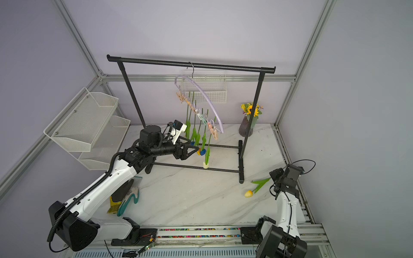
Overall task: Dry the flowers on a clothes hanger
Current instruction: Pick up the flower at the center of the board.
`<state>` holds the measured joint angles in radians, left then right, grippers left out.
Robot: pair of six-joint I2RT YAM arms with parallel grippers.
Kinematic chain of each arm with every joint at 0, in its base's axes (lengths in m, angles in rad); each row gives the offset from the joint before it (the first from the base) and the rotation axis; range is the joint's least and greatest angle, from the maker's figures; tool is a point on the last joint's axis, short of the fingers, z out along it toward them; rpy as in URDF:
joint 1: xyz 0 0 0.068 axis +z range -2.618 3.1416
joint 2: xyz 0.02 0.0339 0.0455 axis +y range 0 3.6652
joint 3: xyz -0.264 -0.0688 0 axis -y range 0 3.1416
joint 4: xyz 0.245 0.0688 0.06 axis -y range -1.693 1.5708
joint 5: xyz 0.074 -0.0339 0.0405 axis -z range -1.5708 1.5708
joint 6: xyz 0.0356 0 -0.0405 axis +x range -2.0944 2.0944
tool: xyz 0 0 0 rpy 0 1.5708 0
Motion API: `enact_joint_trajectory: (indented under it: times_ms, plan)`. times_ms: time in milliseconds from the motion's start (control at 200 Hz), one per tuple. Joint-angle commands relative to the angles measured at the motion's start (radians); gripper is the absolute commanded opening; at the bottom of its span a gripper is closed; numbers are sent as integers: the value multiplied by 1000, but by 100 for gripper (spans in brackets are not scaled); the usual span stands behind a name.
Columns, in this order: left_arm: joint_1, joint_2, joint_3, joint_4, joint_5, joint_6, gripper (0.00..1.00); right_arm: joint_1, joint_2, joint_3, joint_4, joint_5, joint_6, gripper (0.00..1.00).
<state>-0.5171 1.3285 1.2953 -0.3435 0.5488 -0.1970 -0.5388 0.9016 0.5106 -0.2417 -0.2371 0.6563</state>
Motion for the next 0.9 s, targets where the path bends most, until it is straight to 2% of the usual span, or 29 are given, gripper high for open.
enact_joint_trajectory:
  times_ms: [0,185,420,565,895]
  plan:
    - [6,-2,48,3,-2,17,82,0,-93,-29,188,-229,-24,0]
    - [8,-4,56,-4,0,21,82,0,-74,-19,395,-455,55,0]
    - [8,-2,64,-3,5,18,82,3,8,84,650,-642,217,0]
    - [8,-5,69,0,5,15,82,40,26,149,758,-694,259,0]
    - [8,-4,99,17,18,-4,82,188,29,232,867,-725,178,0]
